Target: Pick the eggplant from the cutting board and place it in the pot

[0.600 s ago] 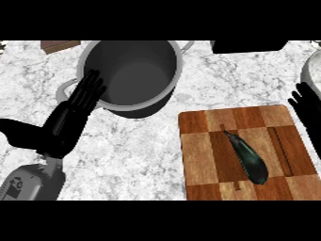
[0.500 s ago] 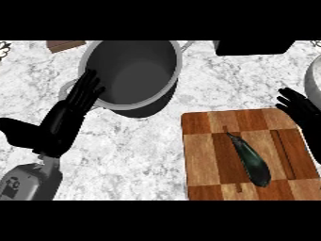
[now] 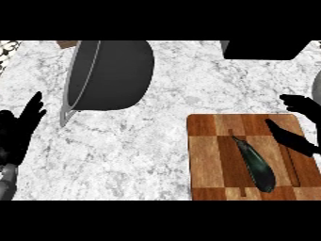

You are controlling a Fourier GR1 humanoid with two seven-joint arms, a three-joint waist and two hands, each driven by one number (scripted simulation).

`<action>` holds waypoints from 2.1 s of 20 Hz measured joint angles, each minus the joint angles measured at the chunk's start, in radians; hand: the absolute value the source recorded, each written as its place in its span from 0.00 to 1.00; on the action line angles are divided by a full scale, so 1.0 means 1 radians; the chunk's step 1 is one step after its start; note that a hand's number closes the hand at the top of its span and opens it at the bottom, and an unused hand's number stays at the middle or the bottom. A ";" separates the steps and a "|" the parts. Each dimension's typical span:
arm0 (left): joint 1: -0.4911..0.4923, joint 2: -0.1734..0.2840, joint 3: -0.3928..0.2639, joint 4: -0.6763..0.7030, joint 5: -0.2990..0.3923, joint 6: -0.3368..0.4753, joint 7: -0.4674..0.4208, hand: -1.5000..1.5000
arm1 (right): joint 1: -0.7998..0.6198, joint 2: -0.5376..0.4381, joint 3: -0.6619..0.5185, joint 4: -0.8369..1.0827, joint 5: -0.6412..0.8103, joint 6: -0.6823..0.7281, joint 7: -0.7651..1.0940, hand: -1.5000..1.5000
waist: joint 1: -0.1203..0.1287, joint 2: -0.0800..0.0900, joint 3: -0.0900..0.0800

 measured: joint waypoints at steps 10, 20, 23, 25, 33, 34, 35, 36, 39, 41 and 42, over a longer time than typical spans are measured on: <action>0.028 0.009 0.011 0.031 -0.063 0.054 0.079 0.50 | -0.012 -0.013 0.244 -0.248 0.444 -0.004 0.453 0.00 | -0.014 -0.007 0.000; 0.007 0.008 0.010 0.038 -0.083 0.052 0.104 0.50 | -0.189 -0.099 0.309 -0.363 0.312 0.475 0.885 0.00 | -0.002 -0.004 -0.001; -0.005 0.001 0.008 0.042 -0.092 0.056 0.110 0.50 | -0.217 -0.086 0.320 -0.346 0.211 0.531 0.923 0.00 | 0.000 -0.002 0.000; -0.008 -0.009 0.001 0.041 -0.099 0.060 0.113 0.50 | -0.245 -0.072 0.327 -0.328 0.149 0.552 0.947 0.00 | 0.003 -0.002 0.000; -0.016 -0.009 0.019 0.058 -0.098 0.044 0.111 0.50 | -0.308 -0.088 0.351 -0.261 0.037 0.588 1.010 0.00 | -0.002 -0.003 0.001; -0.013 -0.009 0.021 0.057 -0.098 0.042 0.109 0.50 | -0.309 -0.094 0.350 -0.253 0.027 0.591 1.010 0.00 | -0.003 -0.003 0.001; -0.014 -0.012 0.022 0.059 -0.098 0.041 0.108 0.50 | -0.314 -0.088 0.359 -0.239 0.029 0.590 1.012 0.00 | -0.003 -0.003 0.001; -0.013 -0.009 0.028 0.061 -0.094 0.035 0.107 0.50 | -0.320 -0.084 0.363 -0.221 0.028 0.589 1.012 0.00 | -0.002 -0.003 0.002; 0.004 -0.010 0.029 0.039 -0.099 0.035 0.112 0.50 | -0.305 -0.084 0.382 -0.204 0.032 0.587 1.008 0.00 | -0.004 -0.004 0.002; -0.002 -0.007 0.039 0.044 -0.093 0.022 0.112 0.50 | -0.304 -0.081 0.389 -0.181 0.033 0.589 1.000 0.00 | -0.006 -0.004 0.003; 0.006 -0.006 0.044 0.039 -0.090 0.017 0.109 0.50 | -0.300 -0.083 0.389 -0.172 0.036 0.589 0.994 0.00 | -0.005 -0.004 0.003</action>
